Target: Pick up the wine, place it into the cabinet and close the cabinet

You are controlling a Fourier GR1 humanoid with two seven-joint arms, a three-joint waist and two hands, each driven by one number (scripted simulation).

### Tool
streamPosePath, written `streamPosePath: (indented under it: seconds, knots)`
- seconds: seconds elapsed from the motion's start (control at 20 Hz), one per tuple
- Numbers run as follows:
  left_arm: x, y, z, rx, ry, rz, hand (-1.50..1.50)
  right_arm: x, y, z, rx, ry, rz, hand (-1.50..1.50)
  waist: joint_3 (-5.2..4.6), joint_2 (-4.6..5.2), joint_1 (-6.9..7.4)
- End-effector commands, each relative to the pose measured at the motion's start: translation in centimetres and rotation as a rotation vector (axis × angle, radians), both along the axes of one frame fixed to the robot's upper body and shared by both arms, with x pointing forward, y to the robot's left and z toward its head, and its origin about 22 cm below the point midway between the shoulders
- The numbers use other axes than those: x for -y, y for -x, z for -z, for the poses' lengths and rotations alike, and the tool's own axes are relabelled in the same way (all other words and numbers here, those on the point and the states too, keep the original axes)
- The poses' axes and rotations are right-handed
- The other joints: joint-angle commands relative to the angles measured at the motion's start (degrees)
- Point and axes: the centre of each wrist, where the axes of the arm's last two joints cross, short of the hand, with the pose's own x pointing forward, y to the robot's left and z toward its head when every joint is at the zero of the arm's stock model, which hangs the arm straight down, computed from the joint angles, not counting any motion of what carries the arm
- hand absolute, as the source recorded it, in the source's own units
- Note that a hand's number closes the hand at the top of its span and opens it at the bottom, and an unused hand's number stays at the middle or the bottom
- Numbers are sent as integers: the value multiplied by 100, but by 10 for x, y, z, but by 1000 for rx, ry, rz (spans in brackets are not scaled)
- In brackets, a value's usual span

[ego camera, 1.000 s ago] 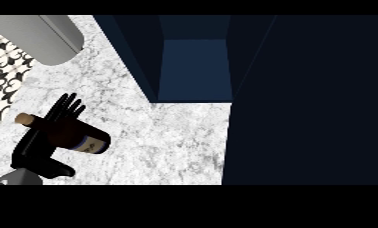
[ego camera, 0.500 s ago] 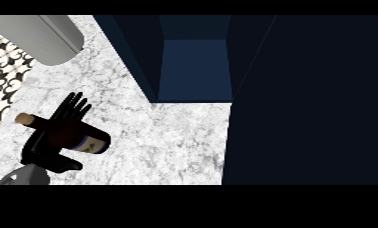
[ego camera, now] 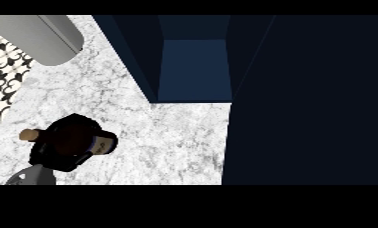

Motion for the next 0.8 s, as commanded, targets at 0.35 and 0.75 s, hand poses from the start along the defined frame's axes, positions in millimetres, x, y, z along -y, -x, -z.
streamPosePath:
  seconds: [0.35, 0.75]
  knots:
    - [21, 17, 3, 217, -148, -131, 150, 9, 23, -13, 34, -18, -30, -150, 1, -6, 41]
    - [54, 7, -3, 316, -193, -441, 150, 1, 17, -15, 36, -33, -38, -150, 1, 2, 41]
